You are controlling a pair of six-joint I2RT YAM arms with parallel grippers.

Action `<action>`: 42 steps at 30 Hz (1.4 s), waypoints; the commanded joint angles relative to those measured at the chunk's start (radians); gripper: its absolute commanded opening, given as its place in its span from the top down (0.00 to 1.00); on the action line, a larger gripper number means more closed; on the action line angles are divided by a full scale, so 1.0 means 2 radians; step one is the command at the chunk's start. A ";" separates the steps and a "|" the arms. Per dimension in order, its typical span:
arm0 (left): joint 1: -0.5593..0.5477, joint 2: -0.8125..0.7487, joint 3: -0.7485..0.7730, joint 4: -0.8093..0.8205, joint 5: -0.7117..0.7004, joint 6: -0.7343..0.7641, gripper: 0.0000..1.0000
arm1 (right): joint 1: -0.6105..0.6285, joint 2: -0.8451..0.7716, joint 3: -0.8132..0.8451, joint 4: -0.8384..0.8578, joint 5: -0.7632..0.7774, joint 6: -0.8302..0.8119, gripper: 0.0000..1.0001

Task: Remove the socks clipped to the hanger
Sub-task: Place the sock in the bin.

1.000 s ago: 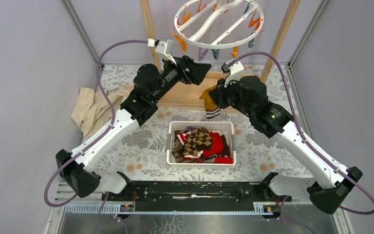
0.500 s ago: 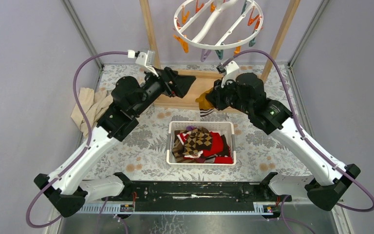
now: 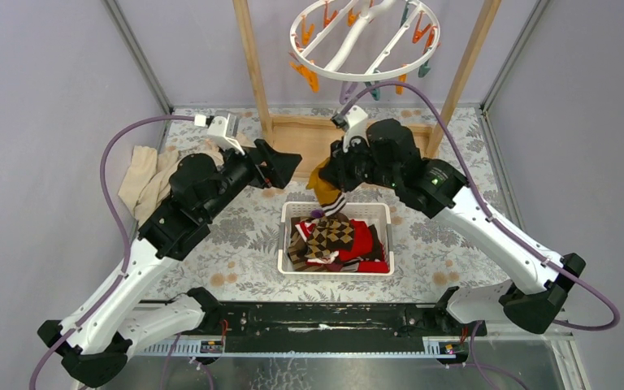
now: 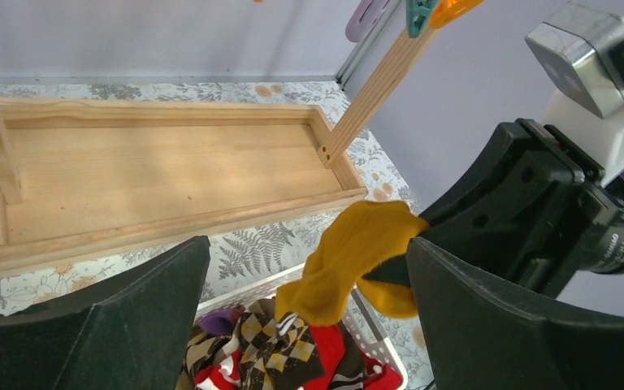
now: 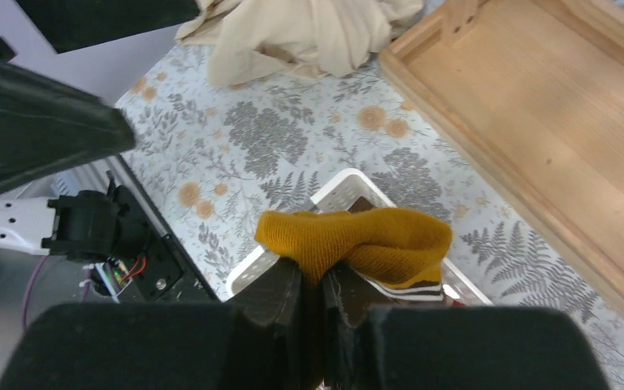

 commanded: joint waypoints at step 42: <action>-0.008 0.005 -0.053 -0.084 0.073 -0.042 0.01 | 0.026 -0.087 -0.250 -0.084 0.152 0.085 0.41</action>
